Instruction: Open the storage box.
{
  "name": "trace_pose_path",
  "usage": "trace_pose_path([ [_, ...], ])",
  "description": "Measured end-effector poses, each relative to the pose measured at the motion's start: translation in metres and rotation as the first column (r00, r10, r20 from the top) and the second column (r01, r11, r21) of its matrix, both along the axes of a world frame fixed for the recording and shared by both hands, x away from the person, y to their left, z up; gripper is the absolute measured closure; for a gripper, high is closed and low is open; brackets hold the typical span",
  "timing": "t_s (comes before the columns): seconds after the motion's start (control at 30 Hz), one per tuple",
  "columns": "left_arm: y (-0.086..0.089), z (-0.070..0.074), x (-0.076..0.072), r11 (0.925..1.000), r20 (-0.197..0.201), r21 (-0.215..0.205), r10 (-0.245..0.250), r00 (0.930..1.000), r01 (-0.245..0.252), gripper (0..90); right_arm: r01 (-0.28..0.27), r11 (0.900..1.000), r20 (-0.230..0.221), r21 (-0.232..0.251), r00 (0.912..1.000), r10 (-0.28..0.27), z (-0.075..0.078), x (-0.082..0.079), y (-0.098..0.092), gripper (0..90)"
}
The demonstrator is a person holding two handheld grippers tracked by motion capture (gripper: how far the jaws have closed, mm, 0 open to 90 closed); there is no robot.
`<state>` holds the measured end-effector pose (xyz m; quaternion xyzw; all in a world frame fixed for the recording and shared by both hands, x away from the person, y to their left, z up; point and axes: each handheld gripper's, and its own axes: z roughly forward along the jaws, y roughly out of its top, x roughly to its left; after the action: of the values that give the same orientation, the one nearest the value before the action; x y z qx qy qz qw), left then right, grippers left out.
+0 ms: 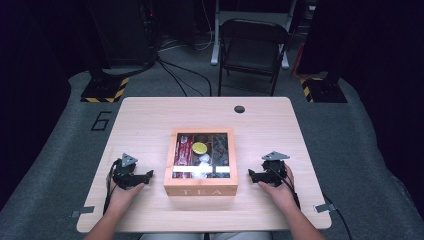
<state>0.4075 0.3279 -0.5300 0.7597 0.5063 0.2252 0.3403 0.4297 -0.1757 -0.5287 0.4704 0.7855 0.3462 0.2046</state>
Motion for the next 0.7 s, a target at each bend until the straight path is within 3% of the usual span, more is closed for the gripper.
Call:
trace_pose_path([
  [0.7, -0.0007, 0.0005, -0.0011, 0.9998, 0.003, -0.002, 0.02, 0.9998, -0.02, 16.9, -0.003, 1.0, 0.013, 0.011, 0.9999, 0.003, 0.0008, -0.002, -0.005, 19.5],
])
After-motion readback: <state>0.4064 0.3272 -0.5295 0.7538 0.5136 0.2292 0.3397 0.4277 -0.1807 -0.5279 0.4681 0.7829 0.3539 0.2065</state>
